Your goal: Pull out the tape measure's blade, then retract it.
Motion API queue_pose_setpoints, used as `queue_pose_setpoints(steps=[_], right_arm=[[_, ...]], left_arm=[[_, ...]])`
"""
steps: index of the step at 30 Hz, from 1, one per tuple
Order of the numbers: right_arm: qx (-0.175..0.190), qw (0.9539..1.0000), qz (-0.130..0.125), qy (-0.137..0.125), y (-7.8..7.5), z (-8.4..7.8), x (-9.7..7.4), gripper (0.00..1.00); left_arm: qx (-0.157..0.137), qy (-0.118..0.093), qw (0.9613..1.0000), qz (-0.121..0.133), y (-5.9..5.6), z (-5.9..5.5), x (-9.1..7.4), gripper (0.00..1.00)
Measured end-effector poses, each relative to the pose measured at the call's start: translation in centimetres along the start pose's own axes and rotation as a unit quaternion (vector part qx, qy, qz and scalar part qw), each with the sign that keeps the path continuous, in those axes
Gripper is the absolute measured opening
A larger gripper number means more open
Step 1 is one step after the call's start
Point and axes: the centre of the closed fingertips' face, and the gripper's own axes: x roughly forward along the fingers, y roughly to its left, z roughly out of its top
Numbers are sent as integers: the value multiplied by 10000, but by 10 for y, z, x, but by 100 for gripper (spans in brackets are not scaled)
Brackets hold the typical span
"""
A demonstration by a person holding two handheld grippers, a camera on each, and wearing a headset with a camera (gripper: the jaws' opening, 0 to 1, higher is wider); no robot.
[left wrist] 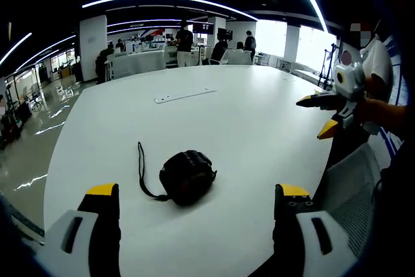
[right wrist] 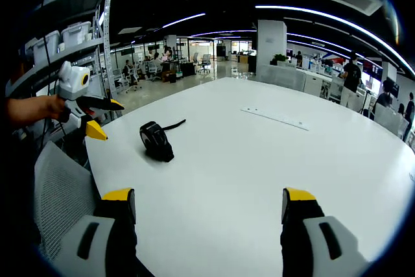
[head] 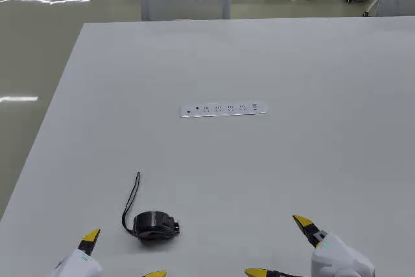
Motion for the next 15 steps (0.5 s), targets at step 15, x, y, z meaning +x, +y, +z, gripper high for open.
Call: queue_pose_setpoints(steps=[15], right_arm=[[-38, 10000, 25, 35, 3, -1, -2, 95]], left_arm=[[-16, 6, 10000, 14, 1, 1, -2, 99]])
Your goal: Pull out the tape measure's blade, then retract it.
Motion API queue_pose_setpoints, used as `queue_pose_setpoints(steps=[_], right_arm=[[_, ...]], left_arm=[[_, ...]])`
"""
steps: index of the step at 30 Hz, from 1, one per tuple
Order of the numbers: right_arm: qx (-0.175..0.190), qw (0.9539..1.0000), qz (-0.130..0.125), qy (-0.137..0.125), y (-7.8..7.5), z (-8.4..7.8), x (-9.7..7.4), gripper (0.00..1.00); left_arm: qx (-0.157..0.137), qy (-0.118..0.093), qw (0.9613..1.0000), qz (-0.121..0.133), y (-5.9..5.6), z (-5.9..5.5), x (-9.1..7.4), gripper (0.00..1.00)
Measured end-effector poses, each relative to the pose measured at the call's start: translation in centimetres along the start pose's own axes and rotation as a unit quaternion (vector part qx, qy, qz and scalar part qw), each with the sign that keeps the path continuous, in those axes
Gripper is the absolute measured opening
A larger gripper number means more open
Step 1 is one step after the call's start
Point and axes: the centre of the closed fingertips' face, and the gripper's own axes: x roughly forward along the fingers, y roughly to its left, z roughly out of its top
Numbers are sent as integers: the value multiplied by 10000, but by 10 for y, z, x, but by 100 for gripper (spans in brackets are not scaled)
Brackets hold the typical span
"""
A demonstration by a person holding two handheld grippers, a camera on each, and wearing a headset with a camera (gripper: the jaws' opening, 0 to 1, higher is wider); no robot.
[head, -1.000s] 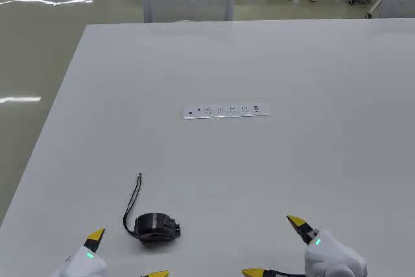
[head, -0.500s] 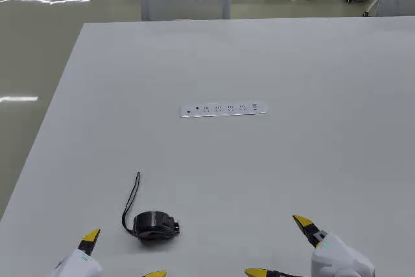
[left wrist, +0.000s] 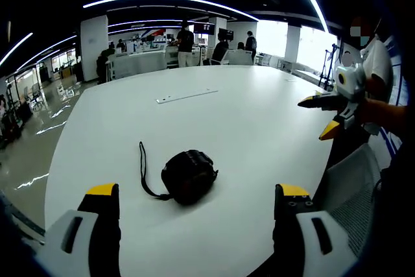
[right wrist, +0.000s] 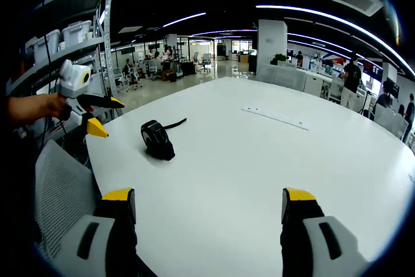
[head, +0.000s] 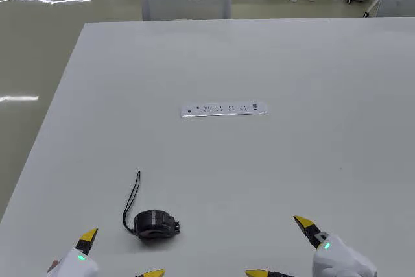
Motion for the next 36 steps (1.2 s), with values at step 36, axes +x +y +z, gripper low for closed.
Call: queue_pose_setpoints(steps=[36], right_arm=[[-45, 10000, 50, 12, -3, -1, -1, 95]], left_arm=[[23, 4, 10000, -19, -1, 1, 1, 99]])
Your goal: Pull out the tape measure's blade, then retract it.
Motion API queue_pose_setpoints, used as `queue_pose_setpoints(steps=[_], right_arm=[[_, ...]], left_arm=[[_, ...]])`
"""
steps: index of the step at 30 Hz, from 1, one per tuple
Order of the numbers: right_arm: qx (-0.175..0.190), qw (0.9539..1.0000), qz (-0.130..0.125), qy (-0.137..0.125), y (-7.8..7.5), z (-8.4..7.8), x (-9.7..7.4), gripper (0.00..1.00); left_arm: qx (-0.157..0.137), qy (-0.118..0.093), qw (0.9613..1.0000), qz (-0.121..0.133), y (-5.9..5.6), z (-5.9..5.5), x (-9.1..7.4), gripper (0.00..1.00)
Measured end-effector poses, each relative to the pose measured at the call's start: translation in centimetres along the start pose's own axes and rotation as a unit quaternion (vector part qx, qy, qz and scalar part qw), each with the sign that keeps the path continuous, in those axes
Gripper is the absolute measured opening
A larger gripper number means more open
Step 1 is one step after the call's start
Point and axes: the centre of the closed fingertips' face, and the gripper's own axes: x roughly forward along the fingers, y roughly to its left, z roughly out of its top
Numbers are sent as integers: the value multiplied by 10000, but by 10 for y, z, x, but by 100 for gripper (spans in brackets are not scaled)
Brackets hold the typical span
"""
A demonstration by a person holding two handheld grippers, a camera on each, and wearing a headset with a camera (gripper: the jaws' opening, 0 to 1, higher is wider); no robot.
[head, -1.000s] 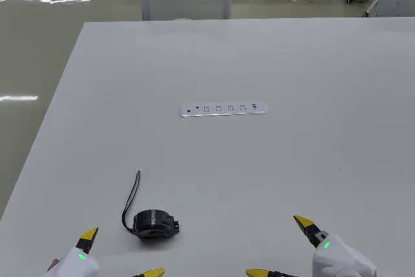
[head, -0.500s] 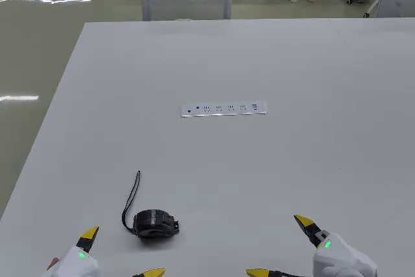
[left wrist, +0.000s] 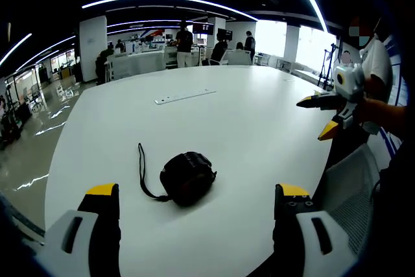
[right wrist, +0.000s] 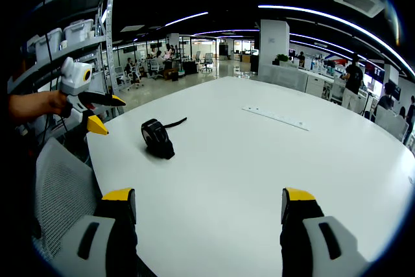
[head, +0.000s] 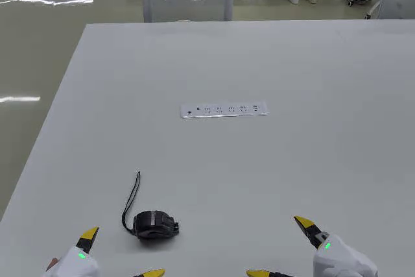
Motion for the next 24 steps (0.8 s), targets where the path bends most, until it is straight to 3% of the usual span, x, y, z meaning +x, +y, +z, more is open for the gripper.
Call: queue_pose_setpoints(steps=[24], right_arm=[[-9, 10000, 27, 4, 2, 0, -1, 94]], left_arm=[[-19, 20, 10000, 9, 1, -1, 1, 99]])
